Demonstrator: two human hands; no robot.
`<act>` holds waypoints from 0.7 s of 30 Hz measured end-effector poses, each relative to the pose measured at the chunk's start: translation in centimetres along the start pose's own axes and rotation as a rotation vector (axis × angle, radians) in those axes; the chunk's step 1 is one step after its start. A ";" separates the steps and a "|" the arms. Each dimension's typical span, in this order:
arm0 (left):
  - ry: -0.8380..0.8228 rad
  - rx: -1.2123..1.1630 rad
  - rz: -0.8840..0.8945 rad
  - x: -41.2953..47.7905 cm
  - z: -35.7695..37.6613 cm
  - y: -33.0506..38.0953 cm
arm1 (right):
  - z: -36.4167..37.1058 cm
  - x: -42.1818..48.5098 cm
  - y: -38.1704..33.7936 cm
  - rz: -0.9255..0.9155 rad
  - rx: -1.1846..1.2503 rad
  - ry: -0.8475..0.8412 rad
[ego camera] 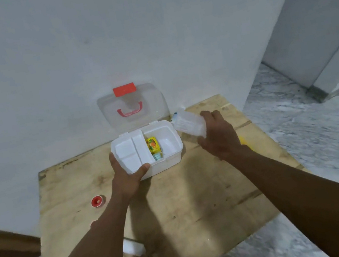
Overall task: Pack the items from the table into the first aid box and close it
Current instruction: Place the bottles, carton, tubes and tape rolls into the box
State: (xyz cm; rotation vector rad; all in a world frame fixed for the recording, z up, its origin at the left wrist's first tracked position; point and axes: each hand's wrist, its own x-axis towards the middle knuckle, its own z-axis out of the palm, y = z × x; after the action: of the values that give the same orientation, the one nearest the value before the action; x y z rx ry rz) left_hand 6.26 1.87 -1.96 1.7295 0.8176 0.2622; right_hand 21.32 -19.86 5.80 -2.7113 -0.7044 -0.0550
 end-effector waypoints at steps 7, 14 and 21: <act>0.022 -0.038 0.031 0.0 0.2 -0.2 | 2.9 3.8 -4.9 -0.185 -0.142 -0.136; 0.004 -0.060 0.060 -0.3 -0.1 0.5 | 6.1 7.8 -6.6 -0.283 -0.192 -0.365; 0.015 -0.041 0.014 -0.2 -0.2 0.6 | 8.6 8.9 -7.6 -0.264 -0.117 -0.506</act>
State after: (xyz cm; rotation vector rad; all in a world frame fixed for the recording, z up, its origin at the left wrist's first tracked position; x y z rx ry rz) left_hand 6.21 1.87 -1.31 1.6973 0.8054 0.2998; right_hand 25.11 -6.62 1.16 -2.7406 -1.2319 0.5606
